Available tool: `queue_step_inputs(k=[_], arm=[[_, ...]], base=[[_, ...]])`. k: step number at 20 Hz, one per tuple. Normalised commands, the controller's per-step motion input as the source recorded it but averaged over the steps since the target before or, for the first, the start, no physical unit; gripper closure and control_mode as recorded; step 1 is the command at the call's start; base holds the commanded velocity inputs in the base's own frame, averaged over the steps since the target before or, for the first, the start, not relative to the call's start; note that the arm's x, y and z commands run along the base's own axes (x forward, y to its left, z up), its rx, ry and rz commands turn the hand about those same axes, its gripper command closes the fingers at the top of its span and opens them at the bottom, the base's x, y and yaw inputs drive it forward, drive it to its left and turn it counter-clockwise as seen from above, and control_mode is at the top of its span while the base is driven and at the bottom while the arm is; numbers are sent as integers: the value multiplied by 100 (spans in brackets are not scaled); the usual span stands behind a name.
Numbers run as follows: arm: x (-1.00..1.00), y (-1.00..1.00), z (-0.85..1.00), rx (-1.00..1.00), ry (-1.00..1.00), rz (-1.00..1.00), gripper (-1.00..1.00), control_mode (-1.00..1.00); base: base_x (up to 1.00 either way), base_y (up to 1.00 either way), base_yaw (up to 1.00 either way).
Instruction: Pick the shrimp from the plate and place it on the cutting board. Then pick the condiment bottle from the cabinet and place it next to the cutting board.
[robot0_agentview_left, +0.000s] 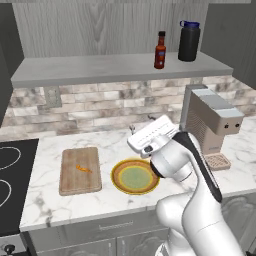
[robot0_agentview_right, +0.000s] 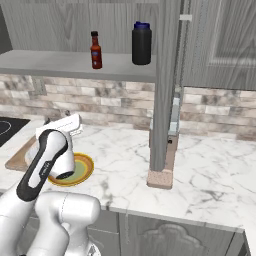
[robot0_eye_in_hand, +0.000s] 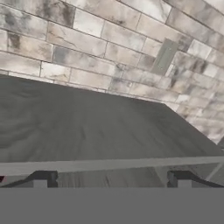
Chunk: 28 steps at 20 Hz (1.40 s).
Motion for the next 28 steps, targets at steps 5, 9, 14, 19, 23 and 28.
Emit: queue_step_inputs(k=[5, 9, 14, 19, 23, 28], arm=[[0, -23, 47, 19, 3, 0, -100, -100], [-9, -2, 39, 1, 0, 0, -100, -100], [-12, -4, 35, 0, 0, 0, -100, -100], [-18, -10, 37, 0, 3, 0, -100, -100], [-11, -15, 39, 4, 6, 0, -100, -100], [-3, -18, 40, 11, 12, 0, -100, -100]], base=[[0, 0, 0], [0, 0, 0], [0, 0, 0], [0, 0, 0], [0, 0, 0], [0, 0, 0]])
